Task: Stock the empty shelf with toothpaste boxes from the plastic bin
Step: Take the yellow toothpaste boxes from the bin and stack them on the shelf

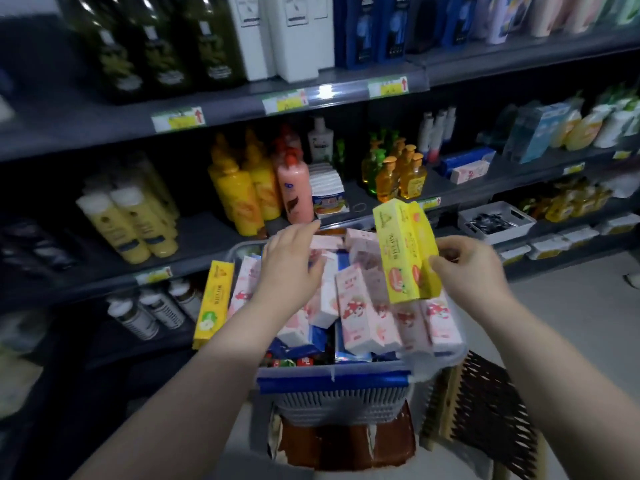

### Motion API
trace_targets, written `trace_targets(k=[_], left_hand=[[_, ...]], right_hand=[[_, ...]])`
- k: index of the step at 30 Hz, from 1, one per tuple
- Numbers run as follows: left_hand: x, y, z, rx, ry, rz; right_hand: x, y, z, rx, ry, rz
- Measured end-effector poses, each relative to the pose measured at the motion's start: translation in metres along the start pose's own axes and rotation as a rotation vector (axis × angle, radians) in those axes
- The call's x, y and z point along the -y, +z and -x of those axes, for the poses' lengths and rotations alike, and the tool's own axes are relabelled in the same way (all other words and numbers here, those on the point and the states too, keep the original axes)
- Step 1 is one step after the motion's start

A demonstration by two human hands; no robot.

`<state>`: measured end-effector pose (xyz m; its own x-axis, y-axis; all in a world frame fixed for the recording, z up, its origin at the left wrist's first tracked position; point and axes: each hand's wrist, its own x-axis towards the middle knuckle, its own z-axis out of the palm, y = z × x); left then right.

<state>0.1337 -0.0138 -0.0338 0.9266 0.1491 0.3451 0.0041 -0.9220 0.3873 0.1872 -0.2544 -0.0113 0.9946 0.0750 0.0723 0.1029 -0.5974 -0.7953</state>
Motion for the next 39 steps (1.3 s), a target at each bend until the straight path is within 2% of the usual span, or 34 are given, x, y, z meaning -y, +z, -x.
trace_targets(k=[7,11,15,21,25,28,33,39], left_hand=[[0.087,-0.041,0.051,-0.081,-0.358,-0.087],[0.108,-0.049,0.079,0.054,-0.594,-0.016],[0.115,-0.047,0.082,0.199,-0.741,0.095],[0.114,-0.047,0.071,0.231,-0.846,0.181],[0.115,-0.051,0.068,0.341,-0.874,0.217],[0.116,-0.050,0.069,0.328,-0.923,0.266],[0.123,-0.048,0.070,0.291,-1.049,0.564],[0.125,-0.048,0.072,0.275,-1.049,0.604]], right_hand=[[0.060,0.054,0.007,0.150,-0.182,-0.135],[0.072,0.085,0.011,0.239,-0.218,-0.119],[0.074,0.102,0.015,0.289,-0.209,-0.099],[0.076,0.106,0.018,0.315,-0.236,-0.069],[0.075,0.109,0.021,0.341,-0.256,-0.058],[0.076,0.113,0.024,0.360,-0.242,-0.073],[0.082,0.122,0.029,0.382,-0.242,-0.104],[0.092,0.135,0.039,0.405,-0.249,-0.120]])
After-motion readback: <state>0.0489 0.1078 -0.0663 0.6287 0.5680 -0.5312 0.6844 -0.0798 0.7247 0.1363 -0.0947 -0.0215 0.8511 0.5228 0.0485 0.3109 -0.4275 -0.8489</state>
